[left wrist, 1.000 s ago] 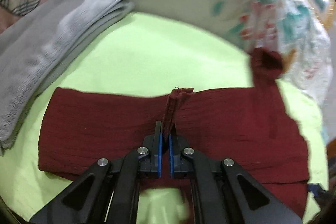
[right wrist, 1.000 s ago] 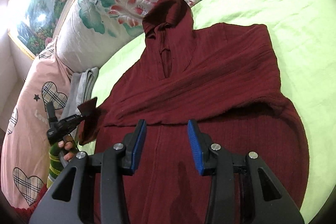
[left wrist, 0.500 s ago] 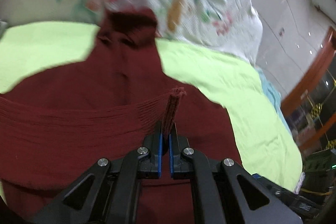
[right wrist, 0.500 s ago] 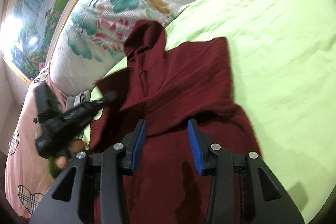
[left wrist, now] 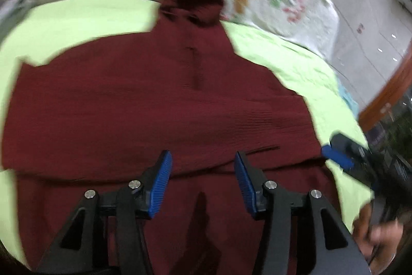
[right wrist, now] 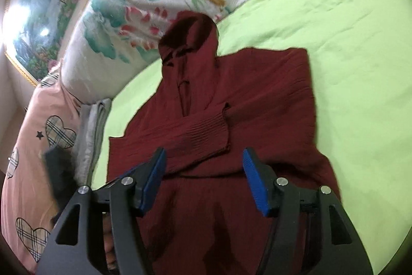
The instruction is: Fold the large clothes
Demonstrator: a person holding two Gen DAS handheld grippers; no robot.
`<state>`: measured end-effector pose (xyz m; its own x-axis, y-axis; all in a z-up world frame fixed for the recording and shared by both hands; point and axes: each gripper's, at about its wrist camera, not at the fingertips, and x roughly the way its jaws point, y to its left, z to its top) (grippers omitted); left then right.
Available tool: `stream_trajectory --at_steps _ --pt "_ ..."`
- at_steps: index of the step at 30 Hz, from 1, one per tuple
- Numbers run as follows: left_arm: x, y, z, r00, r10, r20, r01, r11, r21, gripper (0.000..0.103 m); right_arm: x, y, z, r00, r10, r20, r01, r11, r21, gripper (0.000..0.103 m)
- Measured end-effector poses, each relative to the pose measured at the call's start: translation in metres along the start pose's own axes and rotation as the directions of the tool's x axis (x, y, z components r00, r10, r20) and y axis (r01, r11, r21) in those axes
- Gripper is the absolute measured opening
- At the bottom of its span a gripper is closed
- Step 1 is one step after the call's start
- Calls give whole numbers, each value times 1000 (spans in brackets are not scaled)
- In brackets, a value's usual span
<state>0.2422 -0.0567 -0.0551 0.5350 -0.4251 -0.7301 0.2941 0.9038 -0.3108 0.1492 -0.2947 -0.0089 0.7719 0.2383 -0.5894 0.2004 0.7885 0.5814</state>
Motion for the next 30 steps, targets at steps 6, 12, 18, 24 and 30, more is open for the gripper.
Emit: stream_trajectory --at_steps 6,12,18,24,30 --pt "-51 104 -22 956 291 46 -281 948 -146 52 51 0 21 996 -74 -48 72 997 -38 62" --pt "-42 176 -29 939 341 -35 -334 888 -317 52 106 6 27 982 -134 -132 128 990 -58 6" --pt "-27 176 -5 928 371 -21 -362 890 -276 52 50 13 42 999 -41 27 42 999 -33 5" --pt "-23 187 -2 933 360 -15 -346 885 -313 54 23 -22 43 989 -144 26 144 989 -12 5" --pt "-28 188 -6 932 362 -15 -351 890 -292 54 30 -36 30 979 -202 14 202 979 3 5"
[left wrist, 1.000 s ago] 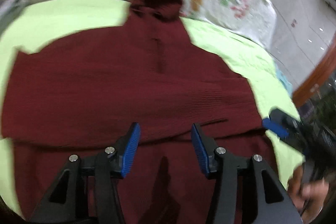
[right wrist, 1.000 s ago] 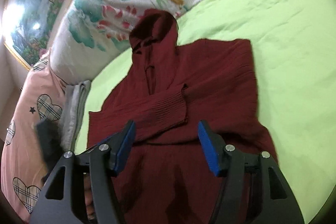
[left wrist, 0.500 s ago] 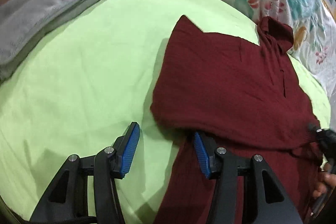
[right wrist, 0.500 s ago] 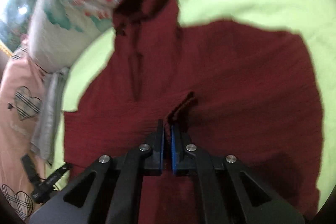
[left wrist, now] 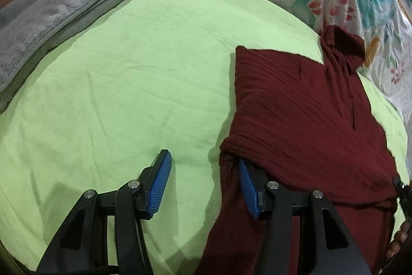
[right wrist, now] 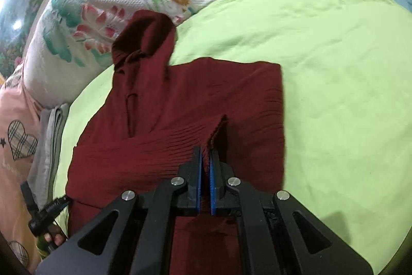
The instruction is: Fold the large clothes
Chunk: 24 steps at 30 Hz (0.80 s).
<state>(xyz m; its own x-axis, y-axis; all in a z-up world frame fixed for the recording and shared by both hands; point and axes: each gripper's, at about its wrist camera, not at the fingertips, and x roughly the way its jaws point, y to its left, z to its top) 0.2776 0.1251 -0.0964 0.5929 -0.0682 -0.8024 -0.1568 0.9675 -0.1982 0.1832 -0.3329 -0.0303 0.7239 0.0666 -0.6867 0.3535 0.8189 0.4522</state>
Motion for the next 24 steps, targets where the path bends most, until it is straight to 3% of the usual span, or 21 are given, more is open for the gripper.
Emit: stream_trajectory --at_steps 2,5,8,10,12,16,20,21,23,24 --pt "-3 -1 -2 1000 6 -14 -6 1000 29 54 2 -3 0 999 -28 -32 28 999 24 10" --pt "-12 3 -4 1000 2 -27 -1 999 34 54 -22 7 0 987 -139 78 141 990 -21 10" --pt "-30 10 -5 999 -31 -9 31 999 -7 51 -42 22 -2 985 -70 155 81 994 -68 10" --pt "-41 4 -3 995 -101 18 102 995 -15 51 -32 33 -3 995 35 92 -25 994 -107 10" --pt "-45 -8 0 987 -157 26 157 988 3 52 -5 42 -7 995 90 -44 -95 987 -133 10" --pt "-41 -42 7 988 -155 20 152 983 98 52 27 37 -14 989 -44 -140 21 987 -159 10" --pt "-28 -59 13 985 -171 -9 171 978 123 52 19 28 2 994 4 -113 -17 994 -109 12" --pt "-25 -62 15 985 -171 -16 172 977 126 52 16 28 7 995 14 -102 -26 994 -110 14" --pt "-18 -73 20 984 -174 -28 176 975 133 52 15 29 20 995 51 -85 -58 994 -89 41" --pt "-15 -78 24 984 -176 -34 179 975 134 52 14 32 24 995 66 -78 -72 994 -79 44"
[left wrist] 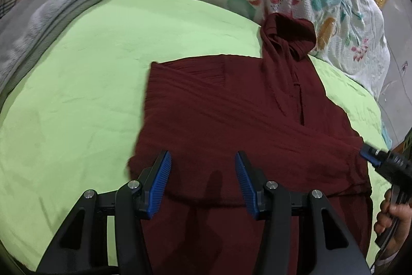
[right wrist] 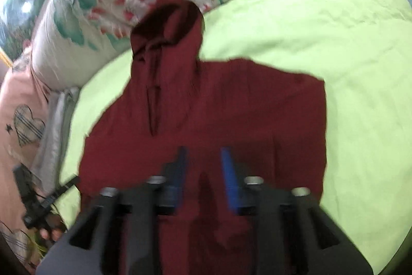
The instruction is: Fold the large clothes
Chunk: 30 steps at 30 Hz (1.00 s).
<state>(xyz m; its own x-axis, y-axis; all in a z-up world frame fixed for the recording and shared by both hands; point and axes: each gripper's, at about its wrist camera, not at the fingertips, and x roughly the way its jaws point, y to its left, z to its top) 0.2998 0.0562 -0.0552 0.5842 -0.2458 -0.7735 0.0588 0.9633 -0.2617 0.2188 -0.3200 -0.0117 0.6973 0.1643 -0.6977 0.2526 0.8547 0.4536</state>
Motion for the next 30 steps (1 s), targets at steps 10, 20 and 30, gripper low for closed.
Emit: stream_trajectory --at_steps 10,20,30 --pt "50 -47 98 998 -57 0 57 998 8 53 48 6 102 991 115 73 -120 991 65 45" --pt "139 -107 218 996 -78 47 74 994 78 57 131 34 197 979 183 94 -185 983 14 45" --pt "220 -158 282 996 -85 16 81 980 179 19 174 43 223 987 118 106 -117 993 -12 2"
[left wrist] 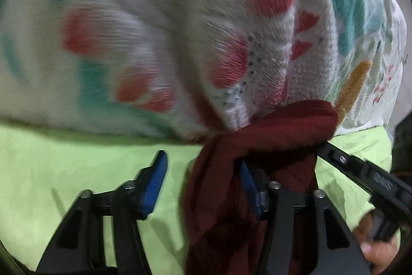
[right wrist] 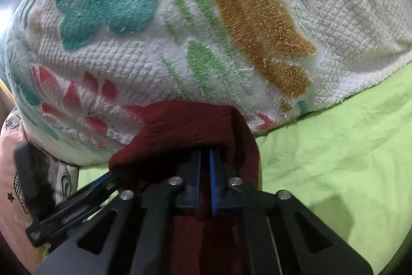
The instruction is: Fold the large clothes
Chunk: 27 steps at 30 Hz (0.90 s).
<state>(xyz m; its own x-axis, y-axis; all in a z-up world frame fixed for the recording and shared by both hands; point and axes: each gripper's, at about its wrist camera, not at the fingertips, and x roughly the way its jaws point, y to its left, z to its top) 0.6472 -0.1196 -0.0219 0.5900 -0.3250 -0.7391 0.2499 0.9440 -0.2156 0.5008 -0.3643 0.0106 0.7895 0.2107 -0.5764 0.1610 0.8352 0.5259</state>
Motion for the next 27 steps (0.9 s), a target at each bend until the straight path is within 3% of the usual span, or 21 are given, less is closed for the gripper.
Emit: stream_trajectory --at_steps 1,2,6,10,13,15,16,17,19,21,22,23,25,27 --pt "6 -4 0 1000 -16 -12 16 1000 15 4 -6 3 -2 1000 6 8 -6 1000 -21 0" --pt "9 -7 0 1000 -11 -25 11 1000 26 6 -13 8 -5 1000 11 20 -10 999 -49 0" --pt "-15 -10 -12 999 -14 44 12 999 47 5 -44 24 -11 998 20 53 -13 991 -131 0" --pt "-73 -11 -40 993 -68 98 60 994 88 5 -83 33 -24 994 96 53 -88 988 -127 0" --pt "-105 -19 -63 989 -84 125 67 988 137 5 -101 39 -40 996 78 43 -72 989 -129 0" --pt "-116 -18 -76 988 -104 115 88 987 137 5 -98 30 -45 996 89 9 -88 994 -67 4" --pt "-121 -19 -82 988 -99 115 82 987 140 5 -93 25 -47 996 94 -8 -94 995 -24 22" --pt "-122 -19 -89 990 -92 109 76 987 141 5 -89 18 -51 992 126 -26 -125 992 33 54" --pt "-116 -17 -99 992 -94 81 83 988 131 5 -81 9 -59 981 191 -35 -186 976 112 86" --pt "-116 -14 -114 993 -92 68 84 990 116 5 -75 11 -64 993 105 -52 -99 989 111 85" --pt "-115 -8 -119 994 -95 62 88 991 101 5 -70 11 -65 995 65 -69 -57 993 104 79" --pt "-112 -4 -122 993 -105 54 101 992 80 5 -63 8 -68 994 67 -87 -57 992 113 63" --pt "-108 2 -126 990 -133 44 131 990 46 5 -45 3 -74 987 81 -139 -60 987 147 46" --pt "-105 4 -126 989 -140 44 138 990 39 5 -33 3 -77 983 102 -151 -78 984 157 40"
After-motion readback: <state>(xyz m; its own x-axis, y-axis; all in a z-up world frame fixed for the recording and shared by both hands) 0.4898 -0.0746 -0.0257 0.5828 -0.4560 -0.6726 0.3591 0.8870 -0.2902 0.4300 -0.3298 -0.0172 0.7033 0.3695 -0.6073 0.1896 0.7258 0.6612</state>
